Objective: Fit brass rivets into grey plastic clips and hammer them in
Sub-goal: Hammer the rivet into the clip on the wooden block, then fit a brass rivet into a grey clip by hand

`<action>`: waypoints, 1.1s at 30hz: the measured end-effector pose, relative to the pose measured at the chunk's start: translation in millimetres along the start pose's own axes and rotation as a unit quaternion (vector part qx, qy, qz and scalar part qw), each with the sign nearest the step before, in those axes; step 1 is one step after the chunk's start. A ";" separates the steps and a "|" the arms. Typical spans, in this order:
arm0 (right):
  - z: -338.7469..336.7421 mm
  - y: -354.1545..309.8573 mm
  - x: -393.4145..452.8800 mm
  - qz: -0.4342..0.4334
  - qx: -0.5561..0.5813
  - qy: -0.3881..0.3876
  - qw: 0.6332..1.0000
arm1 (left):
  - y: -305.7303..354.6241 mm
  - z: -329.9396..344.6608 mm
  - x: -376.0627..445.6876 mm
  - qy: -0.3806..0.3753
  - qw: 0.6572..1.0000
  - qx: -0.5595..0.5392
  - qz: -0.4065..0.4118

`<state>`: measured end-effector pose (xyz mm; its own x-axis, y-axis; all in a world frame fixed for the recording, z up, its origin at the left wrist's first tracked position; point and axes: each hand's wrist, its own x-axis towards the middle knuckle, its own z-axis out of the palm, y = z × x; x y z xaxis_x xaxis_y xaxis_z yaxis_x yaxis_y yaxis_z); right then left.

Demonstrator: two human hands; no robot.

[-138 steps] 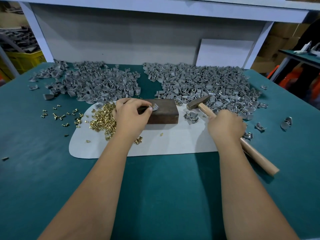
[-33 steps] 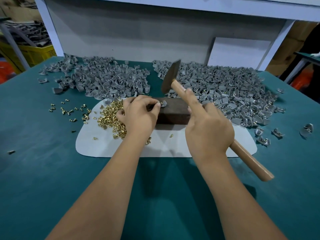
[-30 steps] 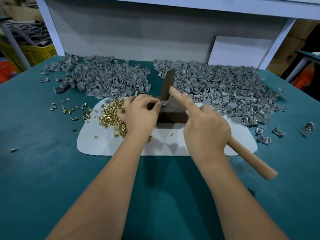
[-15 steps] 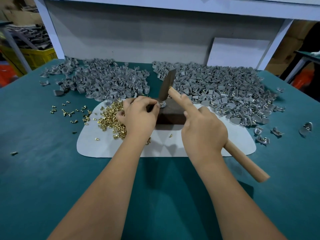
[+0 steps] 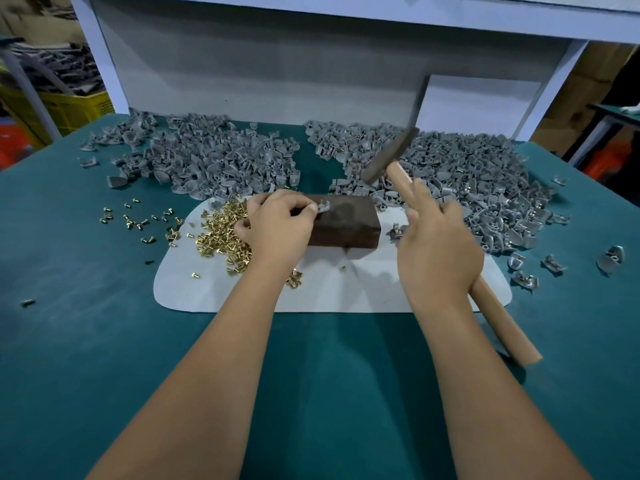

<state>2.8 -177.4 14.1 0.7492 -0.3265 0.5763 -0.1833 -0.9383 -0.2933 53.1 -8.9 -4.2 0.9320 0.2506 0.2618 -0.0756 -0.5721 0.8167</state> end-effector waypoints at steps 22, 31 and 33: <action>30.5 -55.9 21.8 -0.088 0.313 -0.179 0.929 | 3.4 -6.0 -4.5 -0.033 0.999 -0.001 0.038; 35.6 -54.7 25.7 -0.052 0.323 -0.173 0.929 | 1.3 -3.9 -2.3 -0.020 0.999 -0.017 0.032; 35.1 -56.3 28.0 -0.049 0.315 -0.179 0.931 | -0.4 -4.1 -1.7 -0.010 0.999 -0.023 0.033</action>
<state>56.4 -129.7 20.0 0.9277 -0.0785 0.3649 0.2211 -0.6722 -0.7066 50.1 -5.9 -2.8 0.9314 0.1977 0.3055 -0.1528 -0.5494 0.8215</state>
